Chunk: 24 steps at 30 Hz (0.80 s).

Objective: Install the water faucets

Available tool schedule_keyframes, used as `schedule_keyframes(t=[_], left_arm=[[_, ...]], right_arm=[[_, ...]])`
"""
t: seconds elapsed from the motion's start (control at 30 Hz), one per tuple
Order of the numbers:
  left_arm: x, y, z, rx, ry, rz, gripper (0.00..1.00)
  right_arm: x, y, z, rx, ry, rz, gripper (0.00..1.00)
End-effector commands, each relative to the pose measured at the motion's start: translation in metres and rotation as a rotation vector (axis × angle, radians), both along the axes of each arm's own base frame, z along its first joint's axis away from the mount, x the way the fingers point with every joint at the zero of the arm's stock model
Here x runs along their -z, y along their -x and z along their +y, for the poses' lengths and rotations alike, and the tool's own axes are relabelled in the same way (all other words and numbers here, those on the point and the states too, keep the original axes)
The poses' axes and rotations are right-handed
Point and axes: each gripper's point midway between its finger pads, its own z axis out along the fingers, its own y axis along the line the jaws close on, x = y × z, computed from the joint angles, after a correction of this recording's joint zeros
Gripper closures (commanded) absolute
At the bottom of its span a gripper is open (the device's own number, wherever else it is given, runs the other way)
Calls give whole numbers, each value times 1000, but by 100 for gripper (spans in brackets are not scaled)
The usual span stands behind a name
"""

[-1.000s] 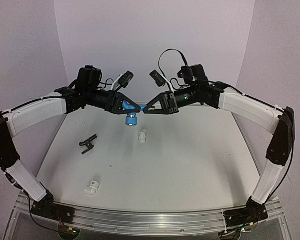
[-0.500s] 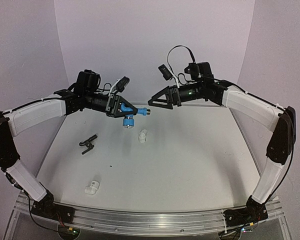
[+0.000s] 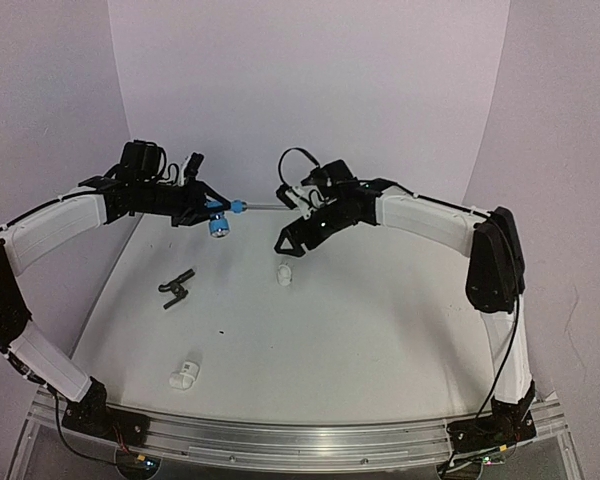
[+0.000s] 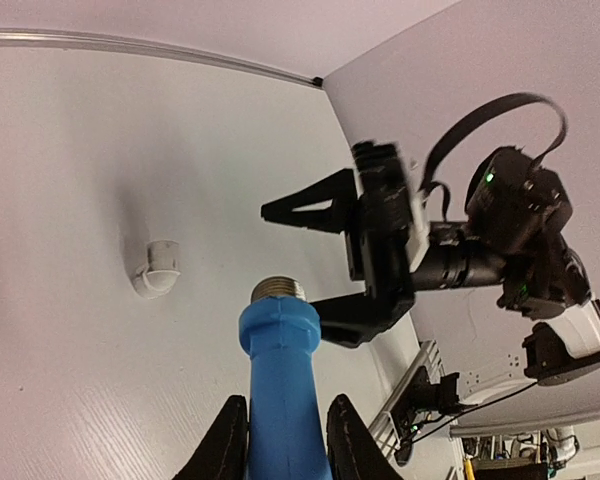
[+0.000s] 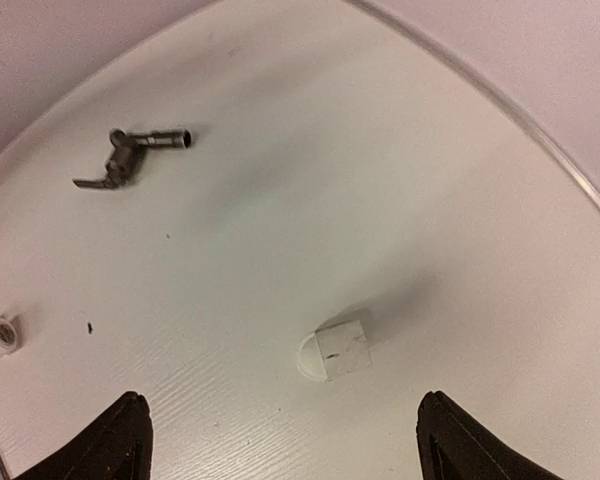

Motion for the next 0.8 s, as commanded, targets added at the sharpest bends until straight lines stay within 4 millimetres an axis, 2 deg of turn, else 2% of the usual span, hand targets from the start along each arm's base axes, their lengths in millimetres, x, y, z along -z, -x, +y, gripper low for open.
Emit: schedule_keyframes(t=[0.0,0.13,0.23,0.27,0.33,0.57,0.77], left_arm=[[-21,-3,16,-90,-10,-48,100],[-27,-2,19,-100,-11,-68,100],[-29,-1,20,-102,-10,-75,100],[-32,0,21,-107,-8,-83,100],[-34,1,22,-110,-6,-89,100],[-48,5,24,-120,21,-116,100],[-50,6,23,-112,31,-124,100]], right_arm=[[20,-10,-11,143,88,40,12],[45,9,4,173,53,173,8],[57,13,12,204,75,179,8],[70,18,17,221,96,191,7],[79,21,21,225,98,213,7],[97,11,17,312,122,215,16],[110,2,11,425,128,217,21]])
